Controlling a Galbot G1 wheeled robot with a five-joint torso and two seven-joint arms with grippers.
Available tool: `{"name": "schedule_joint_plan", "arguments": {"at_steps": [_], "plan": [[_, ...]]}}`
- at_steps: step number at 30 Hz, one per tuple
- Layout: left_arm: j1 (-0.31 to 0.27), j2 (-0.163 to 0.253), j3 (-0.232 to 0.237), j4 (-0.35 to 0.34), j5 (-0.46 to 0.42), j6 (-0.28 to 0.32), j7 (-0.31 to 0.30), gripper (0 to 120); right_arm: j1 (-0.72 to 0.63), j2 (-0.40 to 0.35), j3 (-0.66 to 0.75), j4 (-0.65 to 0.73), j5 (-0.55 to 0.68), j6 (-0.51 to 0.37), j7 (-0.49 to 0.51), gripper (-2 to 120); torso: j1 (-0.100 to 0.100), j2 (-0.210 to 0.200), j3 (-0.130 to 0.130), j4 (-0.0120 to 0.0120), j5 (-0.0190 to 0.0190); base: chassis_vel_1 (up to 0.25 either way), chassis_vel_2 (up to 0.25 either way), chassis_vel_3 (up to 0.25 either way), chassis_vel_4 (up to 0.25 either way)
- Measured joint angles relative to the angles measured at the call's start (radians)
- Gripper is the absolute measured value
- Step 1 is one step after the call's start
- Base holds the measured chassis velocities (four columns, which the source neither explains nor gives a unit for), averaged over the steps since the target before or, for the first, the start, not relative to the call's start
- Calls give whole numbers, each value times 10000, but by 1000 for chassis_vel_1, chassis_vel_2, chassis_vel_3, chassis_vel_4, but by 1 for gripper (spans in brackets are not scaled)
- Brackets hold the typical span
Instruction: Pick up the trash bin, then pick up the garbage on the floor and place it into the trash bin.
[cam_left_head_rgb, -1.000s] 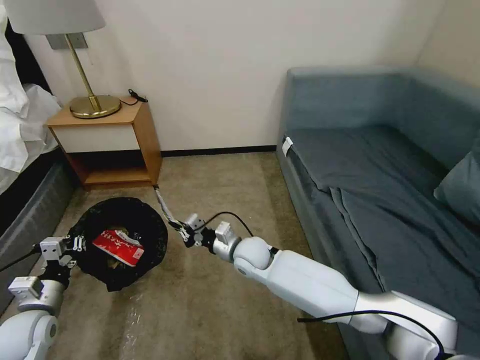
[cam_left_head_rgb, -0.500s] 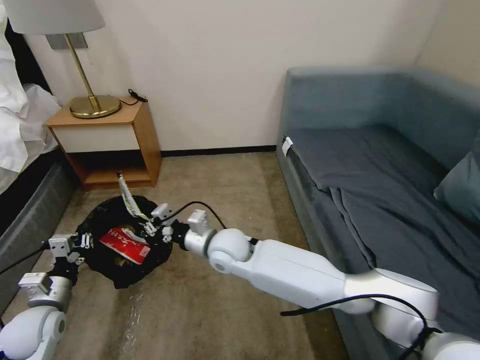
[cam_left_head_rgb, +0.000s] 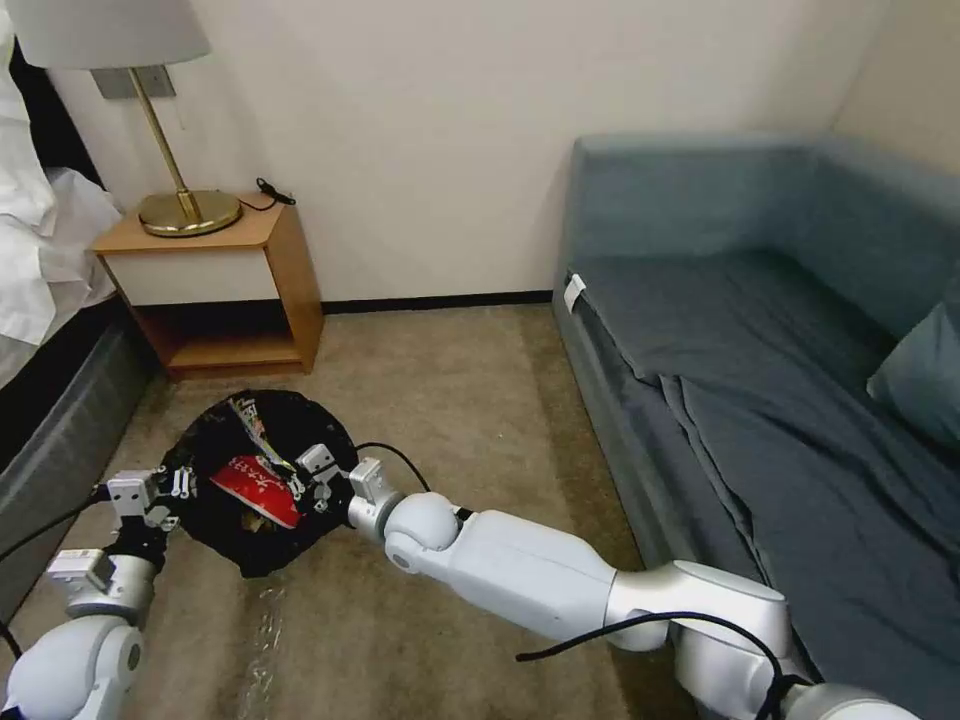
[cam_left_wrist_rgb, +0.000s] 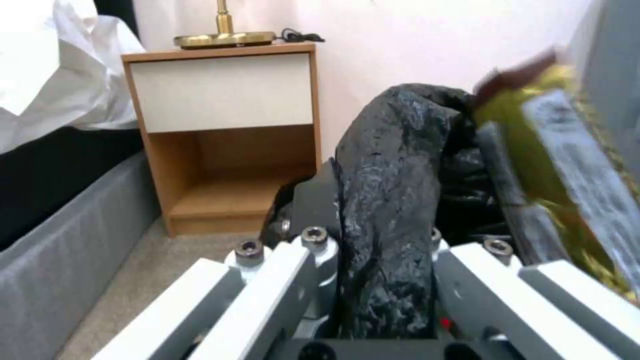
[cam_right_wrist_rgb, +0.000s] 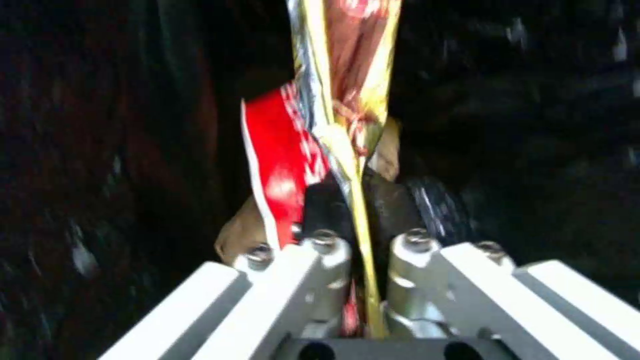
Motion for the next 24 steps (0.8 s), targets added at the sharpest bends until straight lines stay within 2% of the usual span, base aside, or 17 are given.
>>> {"name": "schedule_joint_plan", "arguments": {"at_steps": [2,3,5,6,8,9,11,12,15,18,21,24], "plan": [[56,-26,-1,13,-7,-15,11,6,-129,-52,-65,-49,-132,0,25,19,0,0,0,0,0,0,0,0,0],[56,-26,-1,13,-7,-15,11,6,-129,-52,-65,-49,-132,0,25,19,0,0,0,0,0,0,0,0,0],[64,-34,8,13,-7,-22,25,6,-138,-104,-81,38,-132,0,28,33,0,0,0,-1,-2,0,0,0,0],[64,-34,8,13,-7,-22,25,6,-138,-104,-81,38,-132,0,28,33,0,0,0,-1,-2,0,0,0,0],[43,-42,9,25,-4,-23,37,6,-132,-121,-80,116,-132,4,30,41,0,0,0,-1,1,0,0,0,0],[43,-42,9,25,-4,-23,37,6,-132,-121,-80,116,-132,4,30,41,0,0,0,-1,1,0,0,0,0],[15,-62,23,46,3,-23,29,6,-92,-140,-81,282,-100,3,51,51,0,0,0,0,0,0,0,0,0],[15,-62,23,46,3,-23,29,6,-92,-140,-81,282,-100,3,51,51,0,0,0,0,0,0,0,0,0],[-36,-67,15,209,5,-34,-29,6,135,-506,-311,1340,216,-203,324,70,0,0,0,0,1,0,0,0,0],[-40,-64,1,262,-3,-46,-49,6,205,-650,-405,1698,348,-300,446,75,0,0,0,0,1,0,0,0,0],[-53,-64,-20,402,-42,-78,-103,6,289,-995,-500,2580,617,-545,1061,92,0,0,0,0,1,0,0,0,0],[-78,-72,-28,449,-79,-81,-145,6,295,-1179,-269,2955,683,-577,1356,99,0,0,0,0,0,0,0,0,0]]}}
